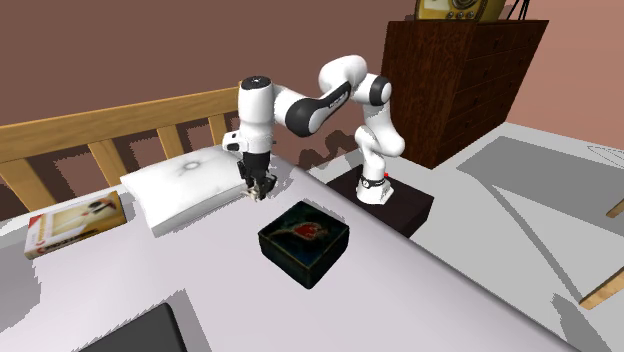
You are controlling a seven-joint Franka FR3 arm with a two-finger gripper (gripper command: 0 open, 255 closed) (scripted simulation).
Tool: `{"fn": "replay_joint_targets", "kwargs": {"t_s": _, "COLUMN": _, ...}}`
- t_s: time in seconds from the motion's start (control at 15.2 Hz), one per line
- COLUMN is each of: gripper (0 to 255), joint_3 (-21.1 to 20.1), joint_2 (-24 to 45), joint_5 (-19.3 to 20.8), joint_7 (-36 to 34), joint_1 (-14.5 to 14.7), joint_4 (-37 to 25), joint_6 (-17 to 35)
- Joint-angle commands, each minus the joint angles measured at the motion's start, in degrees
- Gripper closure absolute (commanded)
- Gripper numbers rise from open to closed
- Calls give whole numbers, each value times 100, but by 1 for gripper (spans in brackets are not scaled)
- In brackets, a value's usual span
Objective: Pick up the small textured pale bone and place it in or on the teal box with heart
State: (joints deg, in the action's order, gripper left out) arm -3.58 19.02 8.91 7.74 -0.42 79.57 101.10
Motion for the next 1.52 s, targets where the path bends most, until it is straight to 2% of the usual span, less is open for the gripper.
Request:
{"fn": "replay_joint_targets", "kwargs": {"t_s": 0.0, "gripper": 255, "joint_3": 0, "joint_2": 9, "joint_5": -4, "joint_7": 23, "joint_1": 3, "joint_4": -174, "joint_6": -165}}
{"fn": "replay_joint_targets", "kwargs": {"t_s": 0.66, "gripper": 255, "joint_3": -1, "joint_2": 203, "joint_5": -3, "joint_7": 118, "joint_1": 38, "joint_4": -1189, "joint_6": -981}}
{"fn": "replay_joint_targets", "kwargs": {"t_s": 1.06, "gripper": 255, "joint_3": -213, "joint_2": 274, "joint_5": 106, "joint_7": -597, "joint_1": 577, "joint_4": -1317, "joint_6": -1142}}
{"fn": "replay_joint_targets", "kwargs": {"t_s": 1.45, "gripper": 255, "joint_3": -403, "joint_2": 618, "joint_5": 234, "joint_7": -1284, "joint_1": 1157, "joint_4": -1862, "joint_6": -1450}}
